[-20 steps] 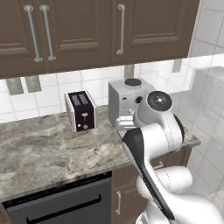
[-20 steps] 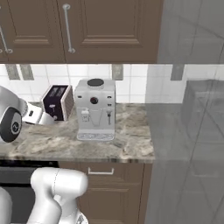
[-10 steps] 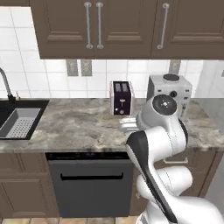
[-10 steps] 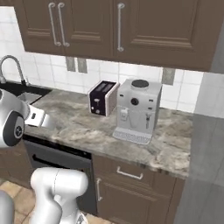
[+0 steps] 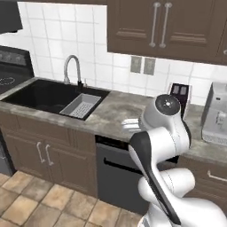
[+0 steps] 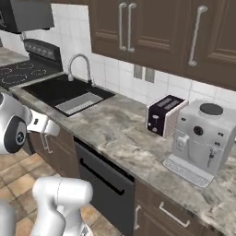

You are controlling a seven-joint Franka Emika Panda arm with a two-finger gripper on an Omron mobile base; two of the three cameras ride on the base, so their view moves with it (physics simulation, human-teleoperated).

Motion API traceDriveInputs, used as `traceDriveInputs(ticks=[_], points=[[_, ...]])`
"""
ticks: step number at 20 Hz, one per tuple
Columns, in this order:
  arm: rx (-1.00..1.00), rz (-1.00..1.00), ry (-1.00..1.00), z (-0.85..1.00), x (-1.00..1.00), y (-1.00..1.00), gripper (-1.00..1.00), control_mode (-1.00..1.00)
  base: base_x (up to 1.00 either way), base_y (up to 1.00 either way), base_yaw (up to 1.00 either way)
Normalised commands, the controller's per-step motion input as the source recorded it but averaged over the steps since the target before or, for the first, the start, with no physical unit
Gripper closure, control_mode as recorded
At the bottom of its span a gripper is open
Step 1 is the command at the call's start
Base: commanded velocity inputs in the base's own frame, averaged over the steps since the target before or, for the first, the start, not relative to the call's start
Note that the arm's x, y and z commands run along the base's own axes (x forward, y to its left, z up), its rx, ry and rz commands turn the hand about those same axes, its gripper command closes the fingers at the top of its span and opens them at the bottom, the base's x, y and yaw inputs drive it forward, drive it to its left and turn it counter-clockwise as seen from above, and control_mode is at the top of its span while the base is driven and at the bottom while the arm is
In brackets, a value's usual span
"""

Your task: Close all open cabinet doors.

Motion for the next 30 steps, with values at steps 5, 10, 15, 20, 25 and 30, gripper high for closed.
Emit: traceDriveInputs(ticks=[5,10,15,20,25,30], points=[[0.0,0.0,0.0,0.0,0.0,0.0,-1.0,1.0,0.88,0.26,0.54],[0.0,0.0,0.0,0.0,0.0,0.0,-1.0,1.0,1.0,0.31,0.43],[0.0,0.0,0.0,0.0,0.0,0.0,-1.0,1.0,0.99,0.32,0.5],[0.0,0.0,0.0,0.0,0.0,0.0,-1.0,1.0,0.65,0.17,0.63],[0.0,0.0,0.0,0.0,0.0,0.0,-1.0,1.0,0.06,0.05,0.79],[0.0,0.0,0.0,0.0,0.0,0.0,-1.0,1.0,0.69,0.07,0.64]])
